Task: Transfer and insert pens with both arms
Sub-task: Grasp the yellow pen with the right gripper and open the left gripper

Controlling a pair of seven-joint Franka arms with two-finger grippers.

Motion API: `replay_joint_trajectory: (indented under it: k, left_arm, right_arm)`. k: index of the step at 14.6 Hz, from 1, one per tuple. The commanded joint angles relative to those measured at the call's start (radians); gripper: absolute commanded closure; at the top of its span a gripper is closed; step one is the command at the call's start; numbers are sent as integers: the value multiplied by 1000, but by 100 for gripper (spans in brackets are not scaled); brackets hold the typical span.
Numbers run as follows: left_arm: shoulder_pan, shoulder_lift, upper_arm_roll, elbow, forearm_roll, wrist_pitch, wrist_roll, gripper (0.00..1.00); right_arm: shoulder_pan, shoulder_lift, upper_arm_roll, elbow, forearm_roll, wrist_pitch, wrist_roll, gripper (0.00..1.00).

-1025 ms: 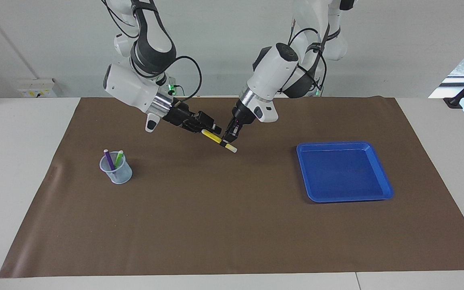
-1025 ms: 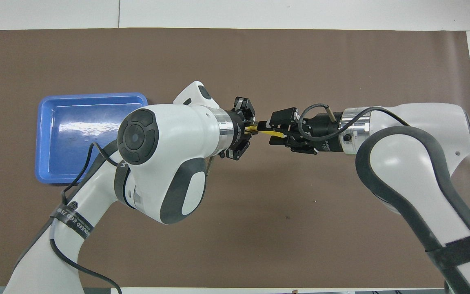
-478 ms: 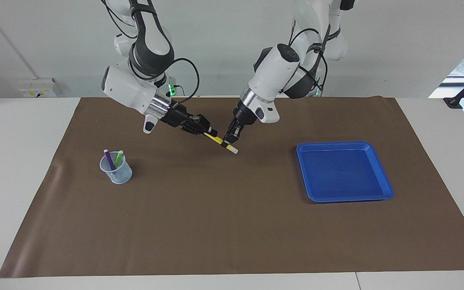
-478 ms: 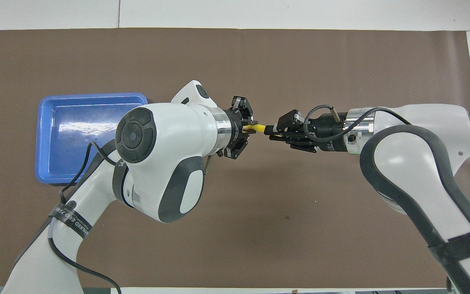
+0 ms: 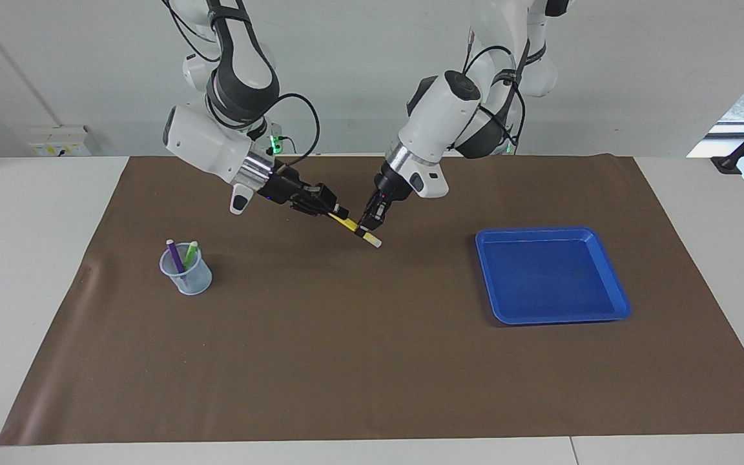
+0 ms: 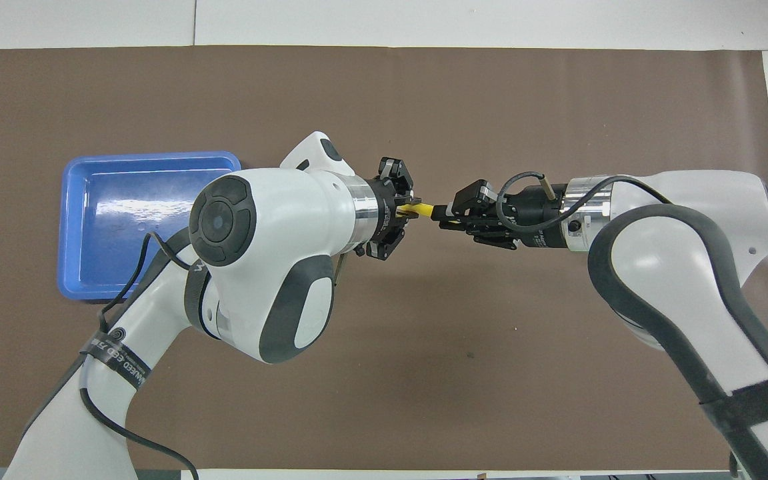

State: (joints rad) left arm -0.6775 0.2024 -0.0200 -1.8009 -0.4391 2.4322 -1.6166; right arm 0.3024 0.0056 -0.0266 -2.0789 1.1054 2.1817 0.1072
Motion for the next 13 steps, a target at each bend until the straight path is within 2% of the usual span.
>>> replay_joint_trajectory:
  k: [1,3,7,11,13]
  left_arm:
    - [-10,-9,14,-20,20,-62,125,0]
    - [-2,-20,23,-17,69,-142,229,0]
    - [117,-72,29,-23,99,-321,554,0]
    - [229,-110,31,-64,105,-418,876,0]
    - [281,-118,31,-80,167,-430,1030,0]
  right_arm:
    - [-16,-18,8,-1,22,1,-24,100]
    - [-46,-4,4,38,-37,-73,-23,100]
    - [-172,63,5,256,-394,-365,-53,100]
    - [-245,74,5,365,-672,-529,-263,100]
    - [-259,74,4,404,-874,-569,-454,100]
